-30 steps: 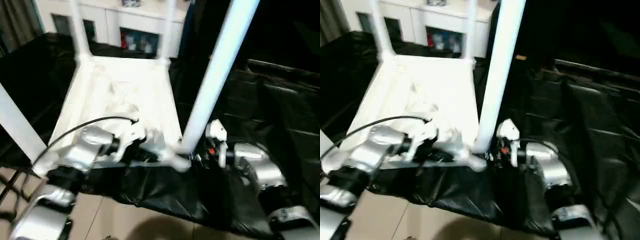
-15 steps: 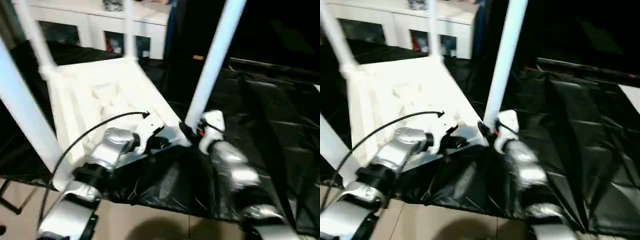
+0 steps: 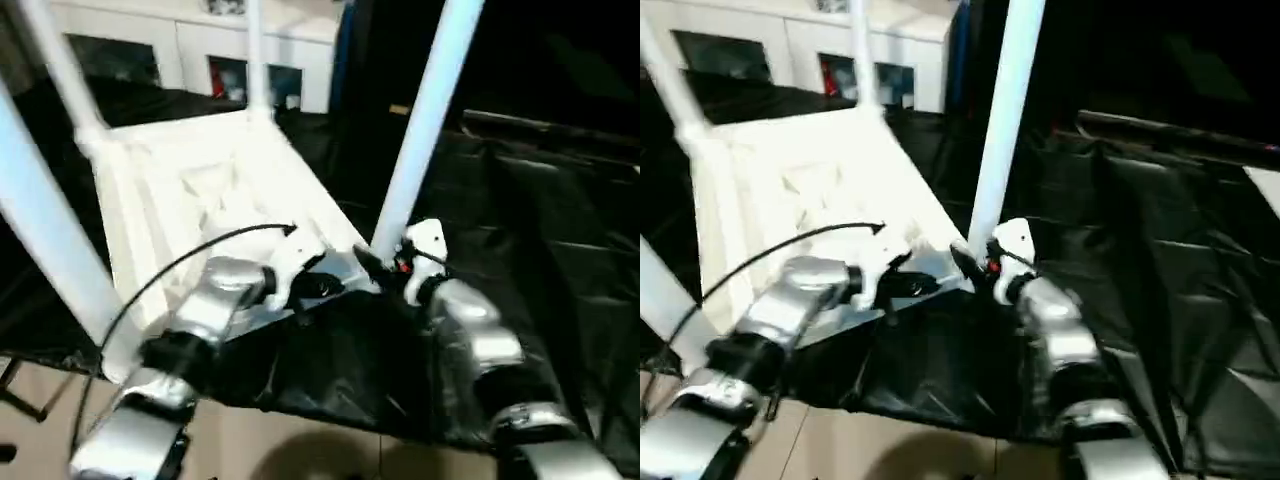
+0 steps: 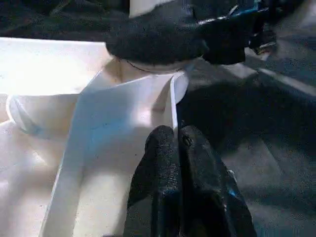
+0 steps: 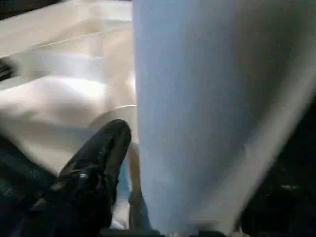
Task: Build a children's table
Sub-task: Rotate leg to tighten
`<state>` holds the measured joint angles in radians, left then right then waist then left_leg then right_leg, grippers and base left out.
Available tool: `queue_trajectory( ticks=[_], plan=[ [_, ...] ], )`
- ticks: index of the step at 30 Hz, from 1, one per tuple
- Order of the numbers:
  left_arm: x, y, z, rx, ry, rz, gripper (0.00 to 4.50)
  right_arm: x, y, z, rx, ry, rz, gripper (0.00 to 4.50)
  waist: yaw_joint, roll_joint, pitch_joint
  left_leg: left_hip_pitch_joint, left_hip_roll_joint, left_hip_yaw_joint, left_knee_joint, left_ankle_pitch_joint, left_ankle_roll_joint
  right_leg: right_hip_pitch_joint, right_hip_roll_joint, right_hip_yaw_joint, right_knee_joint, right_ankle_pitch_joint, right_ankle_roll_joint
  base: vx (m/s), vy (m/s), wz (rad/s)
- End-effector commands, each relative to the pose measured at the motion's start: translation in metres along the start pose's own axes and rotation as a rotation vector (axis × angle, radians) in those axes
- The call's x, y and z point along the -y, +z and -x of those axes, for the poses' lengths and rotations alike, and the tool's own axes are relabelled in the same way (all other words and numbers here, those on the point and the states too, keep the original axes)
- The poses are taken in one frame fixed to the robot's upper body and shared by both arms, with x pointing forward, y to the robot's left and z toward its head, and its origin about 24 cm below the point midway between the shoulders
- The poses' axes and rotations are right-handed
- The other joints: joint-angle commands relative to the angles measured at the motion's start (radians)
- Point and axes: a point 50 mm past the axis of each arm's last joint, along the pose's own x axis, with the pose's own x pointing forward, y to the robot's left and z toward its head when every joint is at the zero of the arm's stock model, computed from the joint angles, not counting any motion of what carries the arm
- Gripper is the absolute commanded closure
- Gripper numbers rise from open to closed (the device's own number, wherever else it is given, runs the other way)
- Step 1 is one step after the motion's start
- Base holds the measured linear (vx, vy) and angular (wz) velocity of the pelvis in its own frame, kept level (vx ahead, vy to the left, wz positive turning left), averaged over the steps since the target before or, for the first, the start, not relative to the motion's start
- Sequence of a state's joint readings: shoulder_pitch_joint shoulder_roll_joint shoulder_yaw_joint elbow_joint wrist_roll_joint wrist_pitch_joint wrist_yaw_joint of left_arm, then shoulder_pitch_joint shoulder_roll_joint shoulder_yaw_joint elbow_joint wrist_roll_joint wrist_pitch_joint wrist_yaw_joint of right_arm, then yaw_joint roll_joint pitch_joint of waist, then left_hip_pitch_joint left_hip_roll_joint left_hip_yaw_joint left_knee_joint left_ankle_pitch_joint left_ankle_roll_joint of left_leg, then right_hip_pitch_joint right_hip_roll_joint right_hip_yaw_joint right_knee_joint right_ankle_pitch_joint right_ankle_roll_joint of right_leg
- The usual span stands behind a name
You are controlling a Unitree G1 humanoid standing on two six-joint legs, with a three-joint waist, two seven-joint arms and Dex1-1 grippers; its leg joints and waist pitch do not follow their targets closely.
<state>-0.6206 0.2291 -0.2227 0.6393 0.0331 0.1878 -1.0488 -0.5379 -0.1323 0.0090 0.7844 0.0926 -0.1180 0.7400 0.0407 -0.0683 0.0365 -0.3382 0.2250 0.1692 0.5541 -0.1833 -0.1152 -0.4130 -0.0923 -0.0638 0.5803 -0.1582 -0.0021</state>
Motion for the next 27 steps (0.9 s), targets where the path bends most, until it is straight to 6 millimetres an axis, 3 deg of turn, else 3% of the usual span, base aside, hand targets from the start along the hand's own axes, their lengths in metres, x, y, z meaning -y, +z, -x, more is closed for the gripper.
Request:
queue_trajectory(
  ticks=[1, 3, 6, 7, 11, 16, 20, 23, 27],
  plan=[
    [0.007, -0.003, 0.000, 0.004, -0.088, -0.017, 4.50, -0.011, 0.004, 0.000, -0.022, 0.201, 0.048, 1.38, 0.009, 0.003, -0.051, -0.003, 0.001, 0.021, -0.056, -0.267, 0.082, 0.042, -0.032, 0.034, -0.064, -0.254, -0.216, 0.053, -0.037, 0.12],
    [0.005, -0.004, 0.006, -0.001, -0.112, -0.026, 4.50, -0.009, 0.003, 0.005, -0.045, 0.256, 0.079, 1.38, 0.012, 0.003, -0.057, -0.014, 0.002, 0.020, -0.052, -0.190, 0.095, 0.051, -0.030, 0.034, -0.046, -0.151, -0.239, 0.000, 0.000, 0.00],
    [0.004, -0.006, 0.013, -0.015, -0.138, -0.040, 4.50, -0.009, 0.004, 0.010, -0.059, 0.314, 0.079, 1.38, 0.018, 0.003, -0.056, -0.015, 0.000, 0.021, -0.047, -0.154, 0.099, 0.054, -0.030, 0.034, -0.036, -0.098, -0.255, 0.000, 0.000, 0.00],
    [0.002, -0.008, 0.019, -0.028, -0.158, -0.049, 4.50, -0.009, 0.003, 0.015, -0.072, 0.385, 0.070, 1.38, 0.018, -0.002, -0.057, -0.013, 0.002, 0.021, -0.047, -0.145, 0.101, 0.054, -0.030, 0.033, -0.034, -0.087, -0.261, 0.000, 0.000, 0.00],
    [0.001, -0.009, 0.027, -0.022, -0.197, -0.047, 4.50, -0.010, 0.004, 0.021, -0.082, 0.473, 0.049, 1.63, 0.021, 0.002, -0.055, -0.012, 0.003, 0.020, -0.048, -0.174, 0.103, 0.054, -0.030, 0.032, -0.034, -0.104, -0.267, 0.000, 0.000, 0.00],
    [0.002, -0.014, 0.040, -0.071, -0.274, -0.060, 4.50, -0.013, 0.000, 0.031, -0.138, 0.601, 0.046, 2.03, 0.031, 0.004, -0.050, -0.011, 0.009, 0.021, -0.052, -0.211, 0.073, 0.054, -0.031, 0.031, -0.039, -0.178, -0.246, 0.000, 0.000, 0.00],
    [0.002, -0.018, 0.044, -0.116, -0.300, -0.067, 4.50, -0.014, -0.002, 0.033, -0.157, 0.628, 0.048, 2.38, 0.039, 0.007, -0.051, -0.009, 0.009, 0.023, -0.051, -0.206, 0.055, 0.051, -0.032, 0.031, -0.038, -0.186, -0.240, 0.000, 0.000, 0.00],
    [0.001, -0.021, 0.046, -0.142, -0.303, -0.073, 4.50, -0.015, -0.003, 0.033, -0.164, 0.637, 0.041, 2.49, 0.045, 0.010, -0.051, -0.007, 0.010, 0.023, -0.052, -0.217, 0.038, 0.049, -0.032, 0.031, -0.040, -0.209, -0.228, 0.000, 0.000, 0.00],
    [0.000, -0.023, 0.046, -0.170, -0.280, -0.072, 4.50, -0.017, -0.005, 0.031, -0.156, 0.608, -0.003, 2.53, 0.046, 0.007, -0.052, -0.008, 0.008, 0.023, -0.052, -0.204, 0.029, 0.052, -0.031, 0.031, -0.036, -0.186, -0.226, 0.000, 0.000, 0.00]
  ],
)
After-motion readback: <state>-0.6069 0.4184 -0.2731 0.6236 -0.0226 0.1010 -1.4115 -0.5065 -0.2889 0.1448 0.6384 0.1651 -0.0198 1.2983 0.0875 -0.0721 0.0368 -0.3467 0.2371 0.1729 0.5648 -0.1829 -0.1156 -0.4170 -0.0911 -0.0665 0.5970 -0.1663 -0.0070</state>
